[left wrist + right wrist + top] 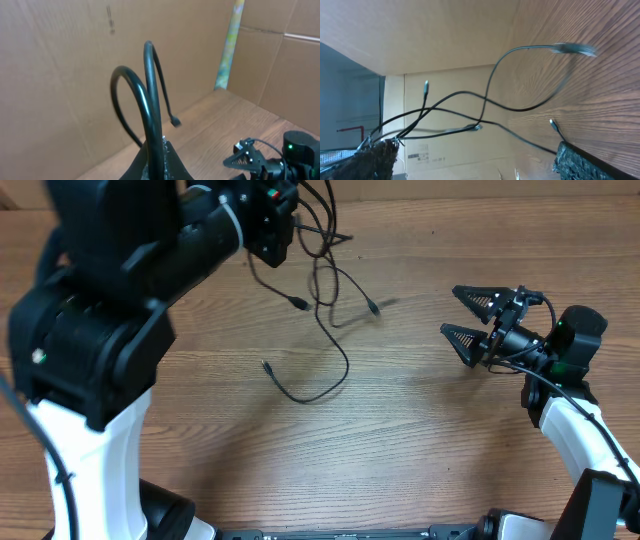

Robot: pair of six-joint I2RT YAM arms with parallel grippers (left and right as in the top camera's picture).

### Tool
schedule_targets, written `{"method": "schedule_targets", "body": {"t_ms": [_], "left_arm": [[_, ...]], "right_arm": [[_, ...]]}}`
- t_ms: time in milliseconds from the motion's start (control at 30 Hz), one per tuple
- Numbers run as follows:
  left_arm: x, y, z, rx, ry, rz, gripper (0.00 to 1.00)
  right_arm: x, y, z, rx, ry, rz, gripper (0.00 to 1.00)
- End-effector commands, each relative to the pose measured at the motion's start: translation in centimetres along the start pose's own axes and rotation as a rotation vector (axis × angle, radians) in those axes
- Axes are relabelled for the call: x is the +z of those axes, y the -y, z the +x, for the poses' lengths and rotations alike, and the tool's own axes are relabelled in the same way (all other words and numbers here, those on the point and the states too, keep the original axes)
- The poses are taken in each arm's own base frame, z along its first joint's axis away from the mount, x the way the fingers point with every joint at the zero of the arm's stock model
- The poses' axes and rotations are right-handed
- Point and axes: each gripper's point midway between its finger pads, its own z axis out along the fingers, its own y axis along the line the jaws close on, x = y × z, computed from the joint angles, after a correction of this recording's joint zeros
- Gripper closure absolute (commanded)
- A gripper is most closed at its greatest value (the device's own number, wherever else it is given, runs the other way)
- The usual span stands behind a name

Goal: Untangle cables

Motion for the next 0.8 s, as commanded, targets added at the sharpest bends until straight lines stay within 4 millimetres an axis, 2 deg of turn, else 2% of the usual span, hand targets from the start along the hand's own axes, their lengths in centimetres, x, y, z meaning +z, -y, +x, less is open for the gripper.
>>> {"method": "schedule_targets", "body": {"t_ms": [0,67,200,267,333,433,567,633,700,767], "left_arm": [[-1.0,-0.2,-1.2,0.028,0.041,-0.013,0.96],[-1.2,-0.2,-3.3,0.082,0.125,-0.022,0.96],[-1.8,-0.3,-6.3,0.129,0.247,-0.035,0.96],[-1.9,-0.5,-7.1,0.18,0.278,-0.055,0.96],[-1.9,-1.7,-6.9,0.174,0.266,-0.123,0.96],[-1.4,-4.3,-5.0,0.172,0.177,-0.266,0.96],[-1.7,-10.3,-0.6,0.201,-0.043,-0.605,0.96],[-2.2,-12.5,1.0,0.207,-0.128,-0.742,0.96],[-1.4,-12.9,2.4,0.213,-0.182,-0.748,0.96],[0.3,-11.7,3.2,0.215,-0.201,-0.65,0.96]], "right_arm": [[0.5,-0.3,0.5,-0.026,-0.022,-0.003,0.0],[1.0,-0.3,1.0,-0.072,-0.038,-0.001,0.0],[1.3,-0.3,1.4,-0.081,-0.051,-0.001,0.0],[1.3,-0.3,1.4,-0.081,-0.051,-0.001,0.0],[1.3,-0.3,1.4,-0.081,-0.051,-0.001,0.0],[1.3,-0.3,1.4,-0.081,-0.051,-0.001,0.0],[1.3,-0.3,1.4,-0.08,-0.051,-0.001,0.0],[1.3,-0.3,1.4,-0.081,-0.051,-0.001,0.0],[1.3,-0.3,1.2,-0.081,-0.044,0.001,0.0],[1.3,-0.2,1.1,-0.081,-0.033,0.003,0.0]]}}
